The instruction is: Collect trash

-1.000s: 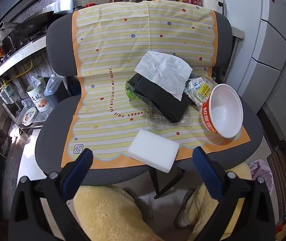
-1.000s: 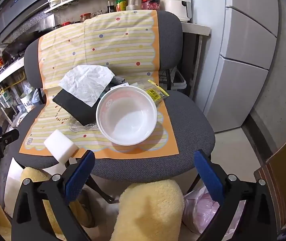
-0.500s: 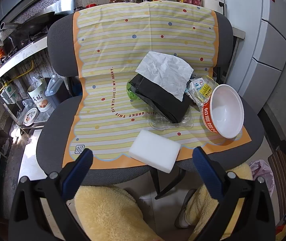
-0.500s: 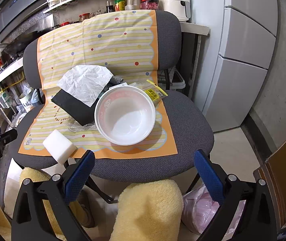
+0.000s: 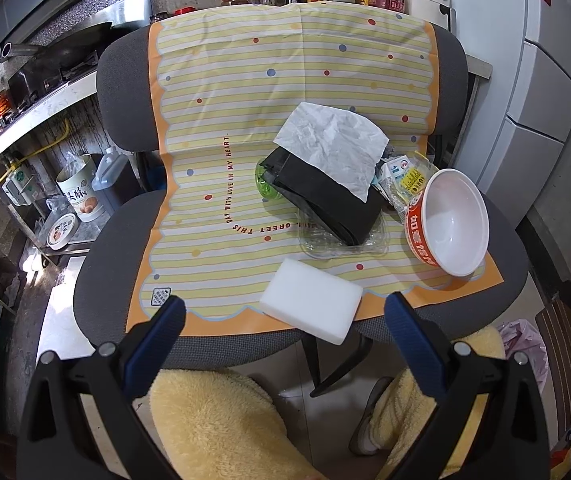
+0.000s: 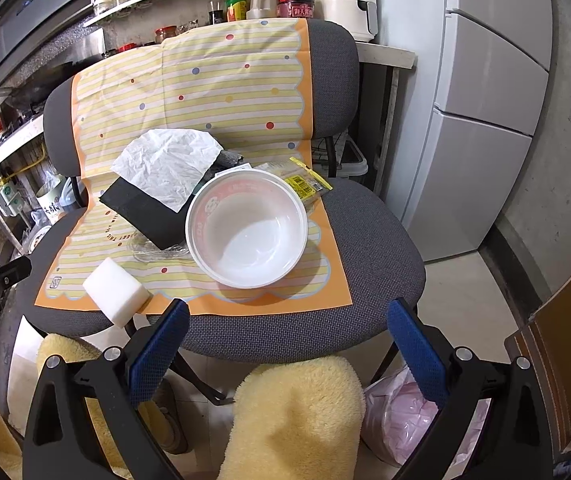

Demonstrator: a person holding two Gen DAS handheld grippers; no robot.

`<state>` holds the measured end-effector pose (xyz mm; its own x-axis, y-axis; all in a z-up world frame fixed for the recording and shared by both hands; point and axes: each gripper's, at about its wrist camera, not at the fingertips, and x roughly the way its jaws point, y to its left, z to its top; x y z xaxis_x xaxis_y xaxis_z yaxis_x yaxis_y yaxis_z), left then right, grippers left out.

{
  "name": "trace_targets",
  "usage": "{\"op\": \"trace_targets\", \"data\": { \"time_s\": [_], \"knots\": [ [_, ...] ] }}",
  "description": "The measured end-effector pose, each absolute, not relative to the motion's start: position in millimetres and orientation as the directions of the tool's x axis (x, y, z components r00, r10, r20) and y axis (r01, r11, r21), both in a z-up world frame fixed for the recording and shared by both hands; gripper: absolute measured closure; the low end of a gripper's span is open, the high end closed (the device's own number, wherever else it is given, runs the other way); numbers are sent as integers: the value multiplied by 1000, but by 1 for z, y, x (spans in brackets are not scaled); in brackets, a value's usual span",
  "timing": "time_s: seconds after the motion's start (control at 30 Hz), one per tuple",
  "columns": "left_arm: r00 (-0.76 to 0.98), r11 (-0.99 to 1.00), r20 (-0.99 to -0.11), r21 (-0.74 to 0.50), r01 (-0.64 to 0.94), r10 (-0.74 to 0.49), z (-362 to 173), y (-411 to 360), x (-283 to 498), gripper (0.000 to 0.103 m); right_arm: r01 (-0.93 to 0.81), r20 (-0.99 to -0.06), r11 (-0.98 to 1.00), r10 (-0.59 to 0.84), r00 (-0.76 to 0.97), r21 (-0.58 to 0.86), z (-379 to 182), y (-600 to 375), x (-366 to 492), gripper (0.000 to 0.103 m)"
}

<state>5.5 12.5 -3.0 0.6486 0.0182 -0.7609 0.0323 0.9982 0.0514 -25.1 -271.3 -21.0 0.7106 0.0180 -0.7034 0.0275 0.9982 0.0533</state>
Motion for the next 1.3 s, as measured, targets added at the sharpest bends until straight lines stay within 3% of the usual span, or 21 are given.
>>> {"op": "trace_targets", "data": {
  "time_s": [0.87,1.07,1.3],
  "knots": [
    [615,998,-788,56,19,32,-21,15,14,6,12,-708,994,66,703,104,-41,-278,-14,6],
    [598,1000,-802,9,22,-6,-44,21,23,6,-30,-658,988,124,743,153,-60,-280,7,6],
    [608,998,-792,-59,29,-64,-65,30,27,6,-30,-703,997,67,708,65,-80,-268,48,6]
  ]
}}
